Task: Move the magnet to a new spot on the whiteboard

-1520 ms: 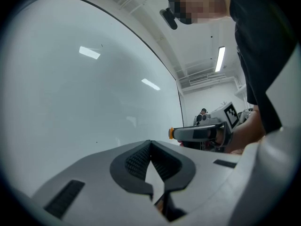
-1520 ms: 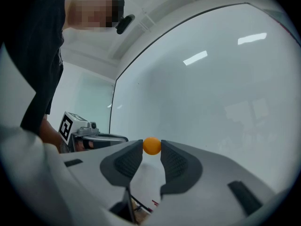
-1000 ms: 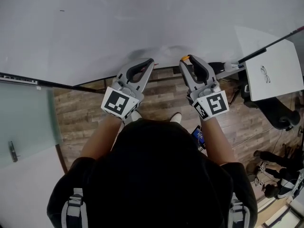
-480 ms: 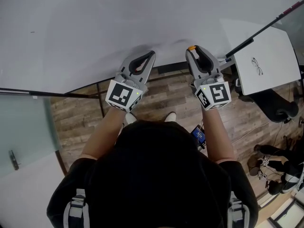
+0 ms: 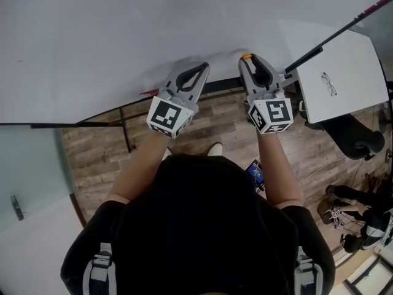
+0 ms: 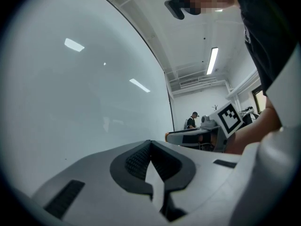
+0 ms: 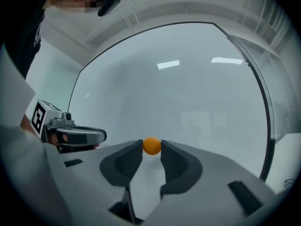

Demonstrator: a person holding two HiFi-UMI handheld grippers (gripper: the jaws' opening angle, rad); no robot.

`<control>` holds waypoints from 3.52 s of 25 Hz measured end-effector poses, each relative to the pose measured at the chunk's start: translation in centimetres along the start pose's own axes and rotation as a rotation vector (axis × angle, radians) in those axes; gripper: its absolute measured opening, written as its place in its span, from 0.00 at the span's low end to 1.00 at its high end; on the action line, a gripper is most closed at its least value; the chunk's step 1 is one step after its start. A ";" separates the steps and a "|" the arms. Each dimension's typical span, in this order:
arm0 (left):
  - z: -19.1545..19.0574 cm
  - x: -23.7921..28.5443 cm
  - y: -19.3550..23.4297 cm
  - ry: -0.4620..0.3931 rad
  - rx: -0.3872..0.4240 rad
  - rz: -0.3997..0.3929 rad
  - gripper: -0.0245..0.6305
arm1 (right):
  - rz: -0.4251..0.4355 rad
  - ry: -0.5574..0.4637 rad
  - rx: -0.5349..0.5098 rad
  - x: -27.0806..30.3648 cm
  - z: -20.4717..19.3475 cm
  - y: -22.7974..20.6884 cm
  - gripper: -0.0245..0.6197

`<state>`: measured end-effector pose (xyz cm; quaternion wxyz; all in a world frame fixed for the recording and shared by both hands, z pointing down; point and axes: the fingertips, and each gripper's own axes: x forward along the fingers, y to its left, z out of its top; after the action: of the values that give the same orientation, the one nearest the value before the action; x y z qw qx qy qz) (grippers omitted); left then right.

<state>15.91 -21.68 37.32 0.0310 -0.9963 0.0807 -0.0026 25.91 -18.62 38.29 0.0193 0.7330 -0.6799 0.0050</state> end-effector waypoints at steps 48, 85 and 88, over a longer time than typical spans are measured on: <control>0.8 -1.1 -0.7 0.025 -0.011 -0.142 0.04 | 0.022 -0.008 -0.044 -2.8 1.6 3.8 0.22; 0.2 -8.4 -4.0 0.033 -0.052 -0.264 0.04 | -0.043 -0.024 0.041 -9.1 1.7 10.9 0.03; 0.0 -8.5 -4.0 0.035 -0.052 -0.265 0.04 | -0.043 -0.021 0.037 -9.1 1.6 11.0 0.03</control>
<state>8.16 -16.36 37.52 0.0031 -0.9984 -0.0512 -0.0219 14.26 -10.44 36.62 -0.0013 0.7476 -0.6641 0.0097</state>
